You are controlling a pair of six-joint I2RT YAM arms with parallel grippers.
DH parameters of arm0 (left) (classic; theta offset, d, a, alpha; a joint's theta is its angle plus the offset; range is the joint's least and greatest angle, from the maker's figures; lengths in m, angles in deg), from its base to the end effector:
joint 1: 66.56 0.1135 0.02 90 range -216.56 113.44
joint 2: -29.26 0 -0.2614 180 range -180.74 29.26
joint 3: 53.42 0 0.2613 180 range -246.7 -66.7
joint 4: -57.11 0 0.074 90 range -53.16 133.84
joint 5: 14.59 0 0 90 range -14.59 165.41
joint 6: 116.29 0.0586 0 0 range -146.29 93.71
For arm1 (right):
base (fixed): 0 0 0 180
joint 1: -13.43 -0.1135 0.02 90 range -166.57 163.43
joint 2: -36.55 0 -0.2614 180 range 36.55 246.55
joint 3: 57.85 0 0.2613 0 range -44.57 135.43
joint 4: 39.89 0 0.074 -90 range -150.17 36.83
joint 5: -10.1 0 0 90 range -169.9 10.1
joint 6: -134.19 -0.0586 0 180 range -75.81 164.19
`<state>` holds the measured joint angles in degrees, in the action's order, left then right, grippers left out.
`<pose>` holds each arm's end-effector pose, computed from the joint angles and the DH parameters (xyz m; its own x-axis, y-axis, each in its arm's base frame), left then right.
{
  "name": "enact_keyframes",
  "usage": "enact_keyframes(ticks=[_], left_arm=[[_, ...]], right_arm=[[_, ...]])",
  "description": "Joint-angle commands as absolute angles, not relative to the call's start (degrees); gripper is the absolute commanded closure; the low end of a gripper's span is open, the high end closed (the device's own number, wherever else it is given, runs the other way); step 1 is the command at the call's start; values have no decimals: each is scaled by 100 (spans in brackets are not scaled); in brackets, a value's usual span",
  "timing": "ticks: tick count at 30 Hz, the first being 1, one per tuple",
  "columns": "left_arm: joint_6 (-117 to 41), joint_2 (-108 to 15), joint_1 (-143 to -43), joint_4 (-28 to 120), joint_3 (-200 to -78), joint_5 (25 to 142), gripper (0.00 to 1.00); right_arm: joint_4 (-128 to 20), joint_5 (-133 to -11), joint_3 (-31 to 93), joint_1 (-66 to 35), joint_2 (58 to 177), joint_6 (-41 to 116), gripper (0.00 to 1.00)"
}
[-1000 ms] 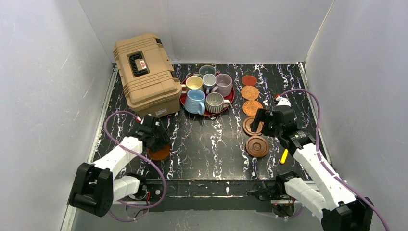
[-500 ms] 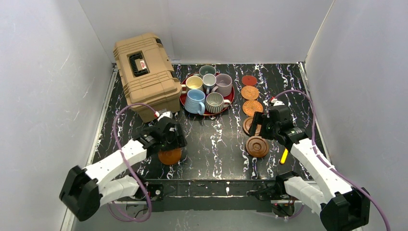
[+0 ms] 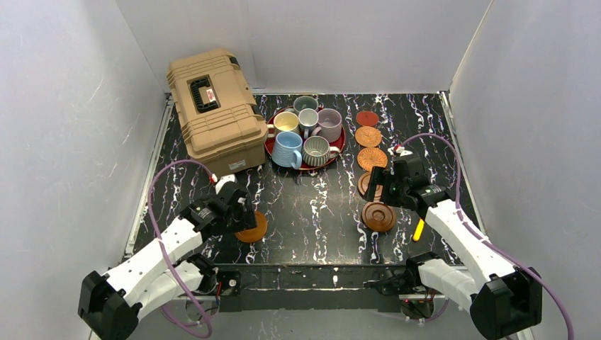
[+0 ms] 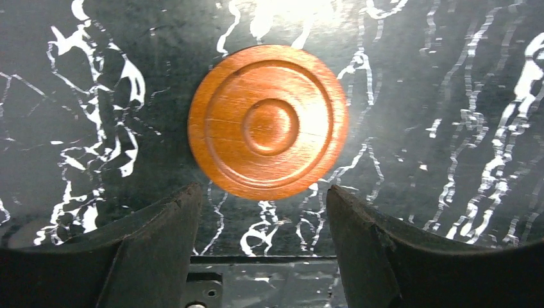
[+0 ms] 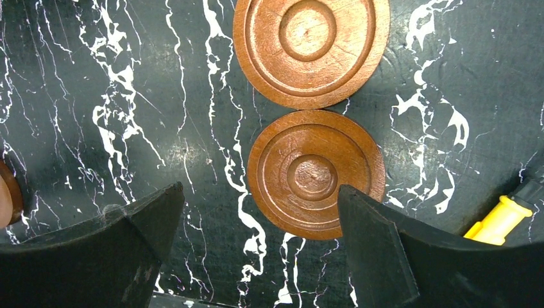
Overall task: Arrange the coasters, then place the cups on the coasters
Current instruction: Move the coaster to the corner of the board.
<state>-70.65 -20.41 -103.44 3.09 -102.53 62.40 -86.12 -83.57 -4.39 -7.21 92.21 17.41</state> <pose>0.1584 -0.1023 0.2034 -0.8019 -0.2500 -0.5426 -0.1123 0.9551 -0.2740 0.2087 0.0746 0.2202 -0.7656 0.1921 -0.6139 0.0369 0.9659 0.2562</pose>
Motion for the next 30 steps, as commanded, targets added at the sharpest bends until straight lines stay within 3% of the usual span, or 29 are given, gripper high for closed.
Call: enact_keyframes(ticks=[1,14,23,30], left_arm=[[-7216,-2273,-10260,88,-10106,5772,33],[-6700,-2721,-9433,959,-9848,6242,40],[-6479,-3106,-9398,1223,-9838,6654,45],[-6555,-3339,-9399,1006,-9907,6329,45]], right_arm=[[-8419,-8207,-279,-705,9259,1685,2],[-8448,-8252,-329,-705,9245,1676,2],[-8463,-7944,-571,-705,9471,1688,2],[-8443,-7648,-855,-730,9600,1568,6]])
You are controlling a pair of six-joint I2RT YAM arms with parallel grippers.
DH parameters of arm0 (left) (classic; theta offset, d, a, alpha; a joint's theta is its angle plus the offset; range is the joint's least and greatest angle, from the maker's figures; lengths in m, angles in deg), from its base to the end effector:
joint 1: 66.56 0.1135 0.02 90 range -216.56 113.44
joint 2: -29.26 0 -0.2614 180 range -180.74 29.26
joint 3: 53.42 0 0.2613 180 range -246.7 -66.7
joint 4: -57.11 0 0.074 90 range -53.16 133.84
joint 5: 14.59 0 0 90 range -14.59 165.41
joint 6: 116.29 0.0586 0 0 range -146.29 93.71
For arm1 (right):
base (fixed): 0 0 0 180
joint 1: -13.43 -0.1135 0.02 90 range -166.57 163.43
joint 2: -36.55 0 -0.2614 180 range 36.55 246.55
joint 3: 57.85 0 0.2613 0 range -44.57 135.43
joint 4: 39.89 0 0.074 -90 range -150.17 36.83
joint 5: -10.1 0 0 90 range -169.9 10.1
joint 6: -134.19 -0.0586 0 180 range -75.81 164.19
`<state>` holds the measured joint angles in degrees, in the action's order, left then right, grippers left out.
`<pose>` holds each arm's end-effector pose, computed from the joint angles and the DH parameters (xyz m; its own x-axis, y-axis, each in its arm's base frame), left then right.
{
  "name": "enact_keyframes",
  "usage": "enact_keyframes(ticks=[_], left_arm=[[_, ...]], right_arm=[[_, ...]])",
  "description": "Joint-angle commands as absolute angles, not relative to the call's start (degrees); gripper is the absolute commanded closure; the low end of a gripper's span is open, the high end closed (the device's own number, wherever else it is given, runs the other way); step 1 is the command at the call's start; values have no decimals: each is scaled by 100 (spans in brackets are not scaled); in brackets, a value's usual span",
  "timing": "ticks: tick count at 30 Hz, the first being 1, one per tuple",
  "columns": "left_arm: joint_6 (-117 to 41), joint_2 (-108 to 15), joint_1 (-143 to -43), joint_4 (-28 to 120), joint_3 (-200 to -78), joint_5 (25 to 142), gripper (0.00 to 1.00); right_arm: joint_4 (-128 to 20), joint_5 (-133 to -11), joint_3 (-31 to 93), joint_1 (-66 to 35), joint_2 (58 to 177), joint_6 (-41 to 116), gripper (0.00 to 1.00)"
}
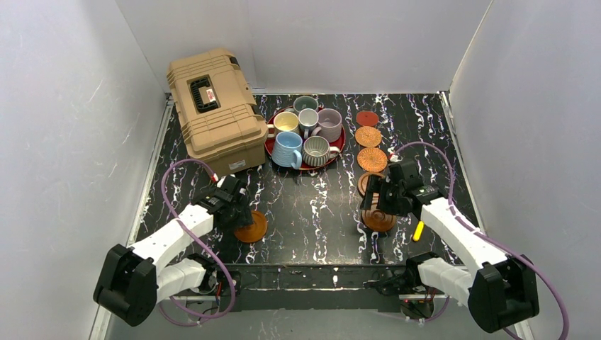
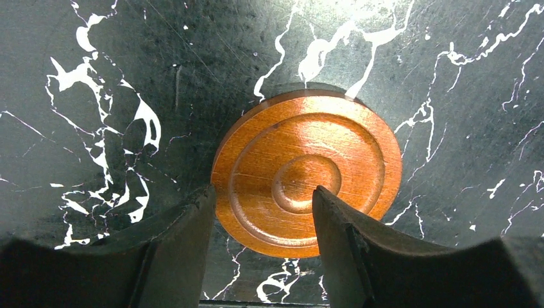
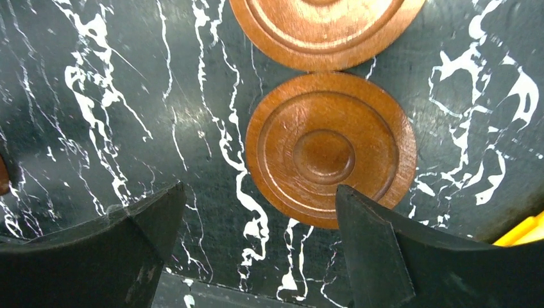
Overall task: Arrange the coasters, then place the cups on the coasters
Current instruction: Move the coaster to the corner of the board.
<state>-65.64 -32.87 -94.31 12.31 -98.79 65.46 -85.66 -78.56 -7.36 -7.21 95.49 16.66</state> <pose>0.1912 -0.0892 0.1534 -0.8464 -0.2604 -0.4646 -0.1951 0.9633 -0.1845 0.2064 0.0792 0.1915 -0.8420 0.1766 -0.5097 0.0271 0.9575 0.2871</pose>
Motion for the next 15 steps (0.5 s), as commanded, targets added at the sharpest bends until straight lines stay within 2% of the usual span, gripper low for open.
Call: enact_keyframes(ticks=[1,10,15], left_arm=[[-6565,-3331,-9401,974,-9919,6261,44],[-6610,-3642,-9391,1012,-9903,6130,42],[-6577,-3762,-9394,1151,-9866,6306,46]], right_arm=[[-8438,-7648,-879,-738,9624,1563,6],[-8069,-7647,-901,-808,10052,1500,12],[-7817,-7706,-939,-840,10170,1439,16]])
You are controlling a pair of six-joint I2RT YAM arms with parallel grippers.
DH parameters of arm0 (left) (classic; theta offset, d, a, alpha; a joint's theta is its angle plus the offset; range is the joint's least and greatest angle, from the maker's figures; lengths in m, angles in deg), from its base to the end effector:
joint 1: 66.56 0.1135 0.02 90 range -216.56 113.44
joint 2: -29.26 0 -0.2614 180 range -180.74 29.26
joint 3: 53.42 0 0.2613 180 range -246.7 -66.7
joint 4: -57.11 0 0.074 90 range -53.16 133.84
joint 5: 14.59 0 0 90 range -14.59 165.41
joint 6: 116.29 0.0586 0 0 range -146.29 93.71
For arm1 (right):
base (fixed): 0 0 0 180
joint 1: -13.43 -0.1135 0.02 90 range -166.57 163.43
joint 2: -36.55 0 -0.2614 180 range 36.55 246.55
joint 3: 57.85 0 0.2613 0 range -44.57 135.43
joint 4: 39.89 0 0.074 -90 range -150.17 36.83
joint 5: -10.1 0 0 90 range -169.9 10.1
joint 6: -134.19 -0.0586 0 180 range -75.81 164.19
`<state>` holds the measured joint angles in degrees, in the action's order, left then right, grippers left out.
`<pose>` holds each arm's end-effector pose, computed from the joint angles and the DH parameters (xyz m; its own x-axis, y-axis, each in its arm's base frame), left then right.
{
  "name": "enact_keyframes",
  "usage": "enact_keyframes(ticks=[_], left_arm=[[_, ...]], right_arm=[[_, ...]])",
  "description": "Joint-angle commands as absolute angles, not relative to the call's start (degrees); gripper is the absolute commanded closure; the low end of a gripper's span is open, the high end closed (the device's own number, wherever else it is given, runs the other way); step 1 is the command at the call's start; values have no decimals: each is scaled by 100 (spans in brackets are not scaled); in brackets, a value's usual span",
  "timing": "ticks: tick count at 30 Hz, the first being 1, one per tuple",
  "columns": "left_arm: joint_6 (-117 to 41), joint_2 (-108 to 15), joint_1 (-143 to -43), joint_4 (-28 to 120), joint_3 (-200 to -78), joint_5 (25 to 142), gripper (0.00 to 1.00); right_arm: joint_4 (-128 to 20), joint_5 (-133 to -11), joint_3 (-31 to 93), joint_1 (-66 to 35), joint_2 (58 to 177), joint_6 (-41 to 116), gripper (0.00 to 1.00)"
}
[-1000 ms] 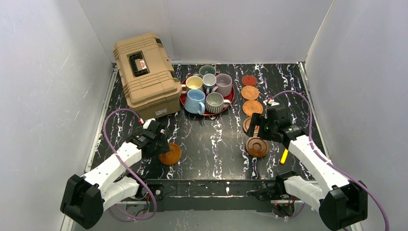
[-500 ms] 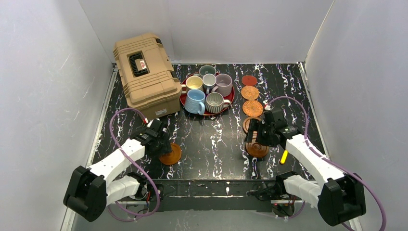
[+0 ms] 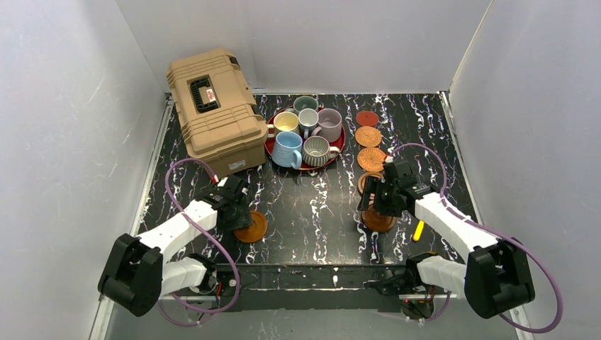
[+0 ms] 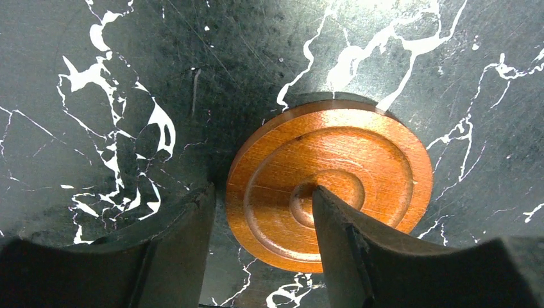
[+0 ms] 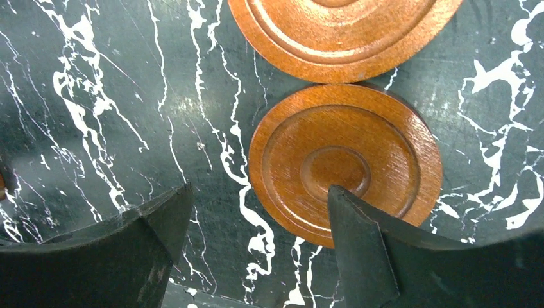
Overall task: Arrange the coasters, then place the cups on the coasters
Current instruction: Move the coaster to the corner of the board.
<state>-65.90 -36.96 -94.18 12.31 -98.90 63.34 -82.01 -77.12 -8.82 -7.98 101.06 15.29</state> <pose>0.1947 -0.0880 0.1407 -0.8615 -0.2529 -0.4403 -0.2240 0.9675 -0.1173 0.2134 0.0867 0.1678 -0.8761 0.1750 -0.4493 0.0395 0.9547 0.2948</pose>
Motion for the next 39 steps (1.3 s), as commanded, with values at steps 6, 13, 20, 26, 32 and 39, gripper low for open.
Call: enact_keyframes(ticks=[6,13,20,26,32,39], left_arm=[[-6497,-3722,-9406,1385,-9709,6713,59],[-6454,-3922,-9691,1431,-9656,6794,62],[-6587,-4406,-10290,1427,-9842,6744,65],[-6687,-4436,-10548,1557,-9834,6897,65],[-6745,-4674,-10815,1755,-9733,7104,66],[-6755,-4782,-11148,1822,-9795,7099,67]], right_arm=[[-7595,-7817,-1042,-853,10391,1379,18],[-7590,-8096,-1103,-854,10415,1367,20],[-7283,-8448,-1209,-854,10505,1292,20],[-7158,-8558,-1210,-854,10643,1272,20],[-6992,-8541,-1273,-854,10729,1201,20],[-6955,-8623,-1261,-854,10728,1200,20]])
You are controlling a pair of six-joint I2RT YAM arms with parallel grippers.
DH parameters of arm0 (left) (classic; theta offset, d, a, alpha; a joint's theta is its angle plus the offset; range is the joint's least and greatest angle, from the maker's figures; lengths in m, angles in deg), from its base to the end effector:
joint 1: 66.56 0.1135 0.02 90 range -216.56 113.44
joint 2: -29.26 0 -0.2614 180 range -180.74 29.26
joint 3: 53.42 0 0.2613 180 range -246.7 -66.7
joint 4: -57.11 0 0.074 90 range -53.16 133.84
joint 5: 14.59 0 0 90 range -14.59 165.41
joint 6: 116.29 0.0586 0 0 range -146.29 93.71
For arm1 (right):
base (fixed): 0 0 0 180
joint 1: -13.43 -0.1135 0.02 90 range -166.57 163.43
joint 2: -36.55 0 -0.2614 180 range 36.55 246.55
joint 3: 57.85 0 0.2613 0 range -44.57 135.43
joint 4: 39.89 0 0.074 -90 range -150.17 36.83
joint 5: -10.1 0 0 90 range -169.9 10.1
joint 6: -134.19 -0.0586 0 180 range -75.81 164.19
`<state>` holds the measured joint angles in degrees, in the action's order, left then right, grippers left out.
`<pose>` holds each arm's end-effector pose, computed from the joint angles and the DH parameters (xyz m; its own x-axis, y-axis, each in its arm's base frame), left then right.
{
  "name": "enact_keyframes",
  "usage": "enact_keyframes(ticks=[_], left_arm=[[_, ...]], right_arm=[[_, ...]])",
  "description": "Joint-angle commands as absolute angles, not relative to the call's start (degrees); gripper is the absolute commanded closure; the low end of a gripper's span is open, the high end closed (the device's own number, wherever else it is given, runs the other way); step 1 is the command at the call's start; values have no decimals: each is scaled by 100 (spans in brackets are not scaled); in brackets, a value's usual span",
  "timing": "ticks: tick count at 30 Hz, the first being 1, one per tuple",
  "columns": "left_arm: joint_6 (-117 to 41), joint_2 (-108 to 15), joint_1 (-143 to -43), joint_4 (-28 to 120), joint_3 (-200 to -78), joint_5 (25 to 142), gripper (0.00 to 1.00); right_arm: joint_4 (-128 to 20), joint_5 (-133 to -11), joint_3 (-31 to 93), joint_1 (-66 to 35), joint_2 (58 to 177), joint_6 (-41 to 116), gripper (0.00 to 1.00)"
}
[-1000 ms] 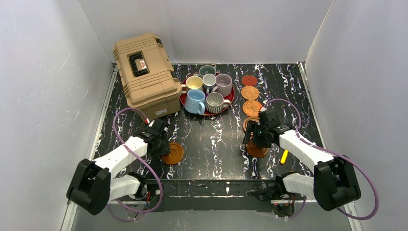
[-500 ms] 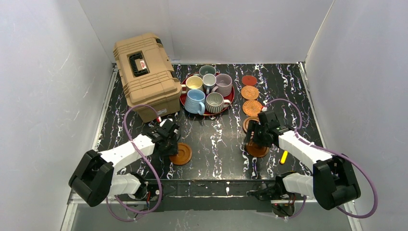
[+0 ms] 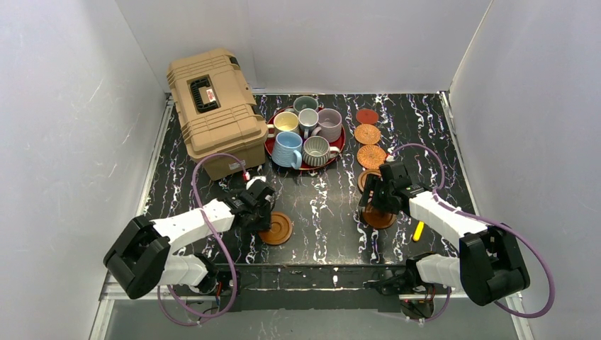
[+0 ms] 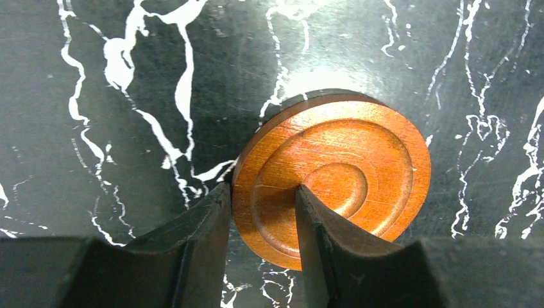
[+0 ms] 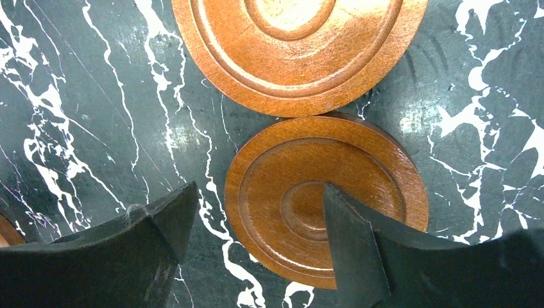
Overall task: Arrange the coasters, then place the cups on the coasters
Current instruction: Move the coaster to the corner of the board.
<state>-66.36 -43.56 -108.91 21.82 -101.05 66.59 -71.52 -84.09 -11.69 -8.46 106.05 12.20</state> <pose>0.1866 -0.1579 0.1372 -0.8847 -0.0543 -0.4630 0.0527 0.9752 -0.2151 0.2284 0.0871 0.1464 -0.8208 0.2396 -0.5185 0.1202 0.9599 0.2533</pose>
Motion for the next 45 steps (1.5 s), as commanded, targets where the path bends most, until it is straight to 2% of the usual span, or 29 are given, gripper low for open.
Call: enact_keyframes(ticks=[1,8,16,24,34,39,45], left_arm=[[-6759,-4821,-11217,1826,-9832,7099,67],[-6836,-5362,-11699,1942,-10160,7152,67],[-6884,-6007,-12146,2188,-10675,7397,70],[-6624,-6881,-12854,2248,-11563,7671,70],[-6689,-7404,-13020,2340,-12562,7872,69],[-6667,-6953,-13012,1985,-12658,7328,57],[-6441,-5746,-12710,1260,-12467,6863,33]], right_arm=[[-6945,-8623,-1258,-850,10738,1202,20],[-6964,-8624,-1209,-854,10747,1204,20],[-7128,-8513,-1073,-854,10346,1249,11],[-7385,-8563,-951,-854,10070,1273,9],[-8001,-8749,-757,-854,9558,1330,7],[-8563,-8581,-626,-854,9306,1377,7],[-8812,-7947,-582,-898,9094,1331,8]])
